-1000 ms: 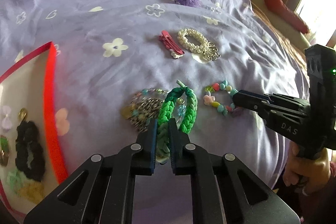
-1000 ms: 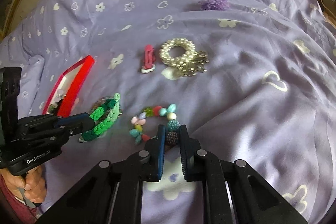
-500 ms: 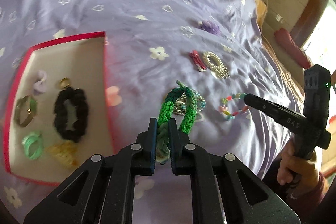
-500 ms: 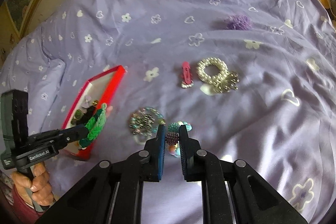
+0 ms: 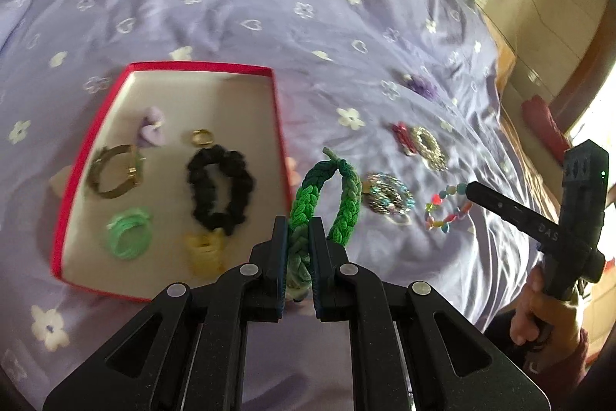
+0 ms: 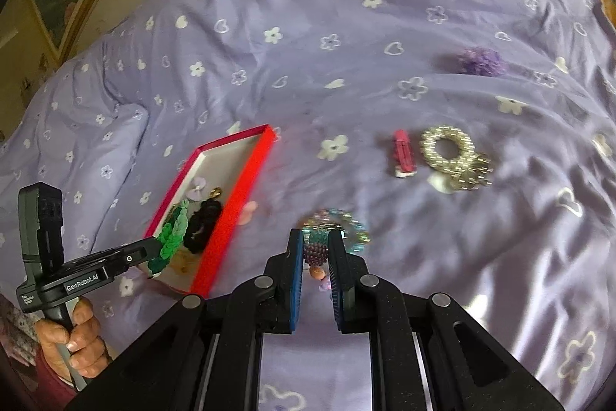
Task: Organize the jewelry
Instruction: 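Carry both bracelets into the box and open both tools to release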
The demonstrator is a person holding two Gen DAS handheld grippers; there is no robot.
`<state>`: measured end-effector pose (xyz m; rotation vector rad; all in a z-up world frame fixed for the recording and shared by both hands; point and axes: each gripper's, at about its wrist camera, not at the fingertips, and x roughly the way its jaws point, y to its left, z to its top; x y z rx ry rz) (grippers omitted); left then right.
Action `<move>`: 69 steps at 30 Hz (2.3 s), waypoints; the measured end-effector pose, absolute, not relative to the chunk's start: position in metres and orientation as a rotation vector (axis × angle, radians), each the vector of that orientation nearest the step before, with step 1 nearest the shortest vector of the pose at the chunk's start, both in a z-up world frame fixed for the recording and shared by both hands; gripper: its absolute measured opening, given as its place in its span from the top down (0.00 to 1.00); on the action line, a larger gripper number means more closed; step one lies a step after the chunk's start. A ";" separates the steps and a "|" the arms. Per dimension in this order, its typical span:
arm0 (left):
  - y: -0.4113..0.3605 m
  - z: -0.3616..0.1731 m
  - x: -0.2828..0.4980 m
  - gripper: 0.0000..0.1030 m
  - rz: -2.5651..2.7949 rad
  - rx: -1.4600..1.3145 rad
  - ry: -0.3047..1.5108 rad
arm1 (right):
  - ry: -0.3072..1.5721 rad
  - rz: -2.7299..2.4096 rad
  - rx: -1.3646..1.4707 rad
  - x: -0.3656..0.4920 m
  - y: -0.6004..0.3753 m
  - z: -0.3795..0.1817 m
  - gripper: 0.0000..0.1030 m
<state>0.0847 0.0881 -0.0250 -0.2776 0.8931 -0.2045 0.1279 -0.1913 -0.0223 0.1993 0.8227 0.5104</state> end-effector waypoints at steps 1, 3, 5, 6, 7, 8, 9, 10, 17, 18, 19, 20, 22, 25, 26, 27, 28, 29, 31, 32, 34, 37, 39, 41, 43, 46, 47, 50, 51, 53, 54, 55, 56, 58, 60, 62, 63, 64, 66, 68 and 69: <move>0.093 -0.025 0.083 0.92 -0.196 -0.283 0.891 | 0.822 0.521 0.196 0.128 -0.186 -0.021 0.88; 0.104 -0.025 0.079 0.91 -0.176 -0.294 0.884 | 0.821 0.542 0.191 0.129 -0.175 -0.020 0.88; 0.115 -0.025 0.076 0.92 -0.156 -0.308 0.880 | 0.822 0.565 0.187 0.129 -0.163 -0.019 0.88; 0.120 -0.025 0.075 0.92 -0.147 -0.313 0.878 | 0.822 0.580 0.184 0.130 -0.155 -0.019 0.88; 0.126 -0.025 0.074 0.91 -0.134 -0.322 0.877 | 0.822 0.589 0.181 0.129 -0.150 -0.018 0.88; 0.131 -0.026 0.073 0.92 -0.125 -0.331 0.876 | 0.822 0.604 0.177 0.130 -0.142 -0.018 0.88; 0.135 -0.026 0.072 0.92 -0.117 -0.337 0.875 | 0.823 0.617 0.173 0.130 -0.136 -0.018 0.88; 0.139 -0.027 0.072 0.92 -0.108 -0.343 0.875 | 0.823 0.628 0.169 0.130 -0.129 -0.017 0.88; 0.168 -0.032 0.068 0.92 -0.052 -0.384 0.870 | 0.822 0.704 0.145 0.129 -0.086 -0.014 0.88; 0.171 -0.032 0.067 0.92 -0.048 -0.387 0.870 | 0.823 0.716 0.140 0.129 -0.080 -0.014 0.88; 0.173 -0.033 0.066 0.92 -0.042 -0.390 0.870 | 0.823 0.722 0.137 0.129 -0.076 -0.014 0.88; 0.176 -0.034 0.066 0.92 -0.036 -0.394 0.870 | 0.824 0.729 0.132 0.129 -0.072 -0.013 0.88; 0.181 -0.035 0.065 0.92 -0.027 -0.399 0.870 | 0.826 0.744 0.128 0.129 -0.064 -0.013 0.88; 0.187 -0.037 0.064 0.91 -0.011 -0.409 0.871 | 0.829 0.762 0.120 0.128 -0.053 -0.013 0.88; 0.190 -0.038 0.064 0.91 -0.008 -0.412 0.871 | 0.830 0.767 0.117 0.129 -0.050 -0.014 0.88; 0.192 -0.039 0.064 0.92 -0.005 -0.415 0.872 | 0.830 0.772 0.114 0.129 -0.046 -0.014 0.88; 0.194 -0.040 0.064 0.92 0.000 -0.418 0.873 | 0.831 0.776 0.113 0.128 -0.043 -0.013 0.88; 0.195 -0.041 0.063 0.92 0.003 -0.419 0.873 | 0.831 0.779 0.112 0.129 -0.041 -0.013 0.88; 0.198 -0.042 0.063 0.92 0.008 -0.423 0.874 | 0.831 0.788 0.112 0.129 -0.035 -0.013 0.88; 0.200 -0.043 0.063 0.91 0.011 -0.426 0.875 | 0.831 0.793 0.111 0.130 -0.032 -0.013 0.88; 0.203 -0.045 0.064 0.92 0.016 -0.427 0.878 | 0.829 0.802 0.109 0.131 -0.026 -0.013 0.88; 0.207 -0.050 0.066 0.92 0.028 -0.430 0.887 | 0.828 0.819 0.105 0.133 -0.015 -0.012 0.88; 0.210 -0.053 0.069 0.92 0.034 -0.430 0.895 | 0.830 0.831 0.102 0.135 -0.006 -0.013 0.88; 0.213 -0.056 0.072 0.92 0.043 -0.428 0.904 | 0.831 0.839 0.101 0.137 0.001 -0.014 0.88; 0.216 -0.061 0.075 0.92 0.053 -0.426 0.914 | 0.837 0.845 0.101 0.140 0.009 -0.017 0.88; 0.220 -0.067 0.079 0.92 0.063 -0.428 0.926 | 0.850 0.837 0.097 0.149 0.016 -0.027 0.88; 0.222 -0.069 0.081 0.92 0.065 -0.431 0.930 | 0.862 0.830 0.097 0.153 0.017 -0.032 0.88; 0.225 -0.076 0.087 0.91 0.078 -0.437 0.946 | 0.898 0.810 0.097 0.165 0.016 -0.049 0.88; 0.226 -0.079 0.089 0.91 0.080 -0.439 0.950 | 0.910 0.799 0.094 0.169 0.016 -0.055 0.88; 0.226 -0.083 0.093 0.92 0.087 -0.439 0.960 | 0.930 0.783 0.087 0.175 0.014 -0.063 0.88; 0.226 -0.085 0.094 0.91 0.089 -0.438 0.965 | 0.938 0.772 0.082 0.177 0.014 -0.068 0.88; 0.226 -0.087 0.096 0.91 0.091 -0.437 0.968 | 0.941 0.763 0.073 0.178 0.013 -0.071 0.88; 0.225 -0.088 0.098 0.91 0.094 -0.435 0.972 | 0.944 0.754 0.063 0.179 0.012 -0.074 0.88; 0.224 -0.091 0.101 0.91 0.101 -0.429 0.980 | 0.948 0.746 0.053 0.181 0.011 -0.077 0.88; 0.222 -0.093 0.104 0.91 0.105 -0.418 0.989 | 0.954 0.739 0.040 0.181 0.011 -0.080 0.88; 0.221 -0.095 0.106 0.91 0.110 -0.408 0.996 | 0.959 0.741 0.036 0.182 0.012 -0.081 0.88; 0.221 -0.096 0.105 0.91 0.111 -0.405 0.999 | 0.962 0.742 0.034 0.182 0.012 -0.082 0.88; 0.220 -0.097 0.106 0.91 0.113 -0.402 1.002 | 0.965 0.742 0.033 0.182 0.012 -0.082 0.87; 0.219 -0.098 0.107 0.91 0.117 -0.400 1.008 | 0.971 0.739 0.028 0.183 0.013 -0.083 0.87; 0.220 -0.098 0.107 0.91 0.121 -0.404 1.010 | 0.977 0.737 0.026 0.183 0.014 -0.084 0.84; 0.221 -0.098 0.106 0.90 0.122 -0.407 1.010 | 0.978 0.738 0.026 0.183 0.014 -0.084 0.83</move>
